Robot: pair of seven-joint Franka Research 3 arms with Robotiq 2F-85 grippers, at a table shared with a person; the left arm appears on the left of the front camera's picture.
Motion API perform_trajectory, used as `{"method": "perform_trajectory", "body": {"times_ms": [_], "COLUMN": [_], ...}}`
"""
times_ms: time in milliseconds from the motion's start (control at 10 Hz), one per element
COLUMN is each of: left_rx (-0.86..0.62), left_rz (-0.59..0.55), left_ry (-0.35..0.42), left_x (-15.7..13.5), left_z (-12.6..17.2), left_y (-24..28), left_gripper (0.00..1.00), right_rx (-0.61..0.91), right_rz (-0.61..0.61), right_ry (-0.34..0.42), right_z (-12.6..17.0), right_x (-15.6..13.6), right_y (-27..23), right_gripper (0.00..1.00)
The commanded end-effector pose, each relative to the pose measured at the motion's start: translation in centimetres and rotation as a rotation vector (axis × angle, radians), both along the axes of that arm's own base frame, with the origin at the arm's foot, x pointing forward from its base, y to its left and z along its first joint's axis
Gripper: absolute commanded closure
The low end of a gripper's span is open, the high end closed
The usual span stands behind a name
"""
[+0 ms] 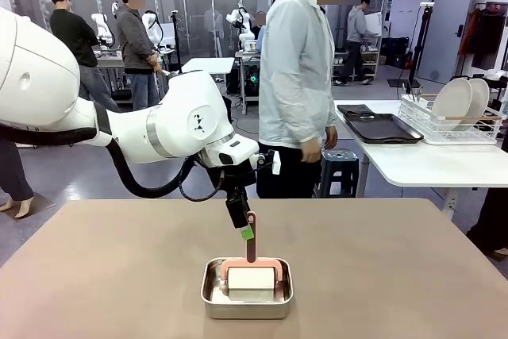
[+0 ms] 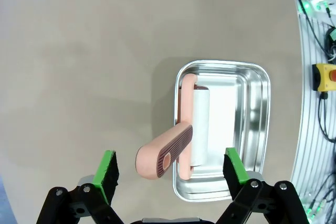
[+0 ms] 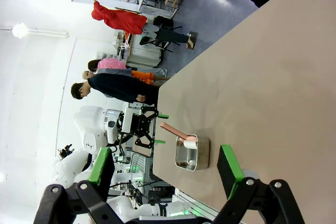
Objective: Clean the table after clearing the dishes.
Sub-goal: Place the Lint Roller back on top of the Airtight Container.
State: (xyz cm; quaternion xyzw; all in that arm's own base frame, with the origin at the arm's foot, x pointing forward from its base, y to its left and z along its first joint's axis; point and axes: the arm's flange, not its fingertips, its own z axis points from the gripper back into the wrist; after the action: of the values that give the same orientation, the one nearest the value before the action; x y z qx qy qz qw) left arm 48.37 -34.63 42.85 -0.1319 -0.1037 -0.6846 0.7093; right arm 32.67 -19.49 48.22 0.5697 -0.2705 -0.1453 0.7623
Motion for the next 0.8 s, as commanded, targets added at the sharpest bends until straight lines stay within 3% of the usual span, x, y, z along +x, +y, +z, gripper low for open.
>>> {"method": "perform_trajectory", "body": {"times_ms": [0,700], "left_rx": [0.001,0.001], "left_rz": [-0.001,-0.001], "left_ry": [0.002,0.002], "left_x": [-0.03,-0.03], "left_z": [-0.02,-0.02], "left_y": [0.00,0.00], "left_gripper": [0.00,0.00], "right_rx": [0.004,0.004], "right_rz": [0.005,0.005], "right_ry": [-0.006,-0.006], "right_z": [0.25,0.25], "right_x": [-0.10,-0.10], "right_y": [0.14,0.14], "right_gripper": [0.00,0.00]}}
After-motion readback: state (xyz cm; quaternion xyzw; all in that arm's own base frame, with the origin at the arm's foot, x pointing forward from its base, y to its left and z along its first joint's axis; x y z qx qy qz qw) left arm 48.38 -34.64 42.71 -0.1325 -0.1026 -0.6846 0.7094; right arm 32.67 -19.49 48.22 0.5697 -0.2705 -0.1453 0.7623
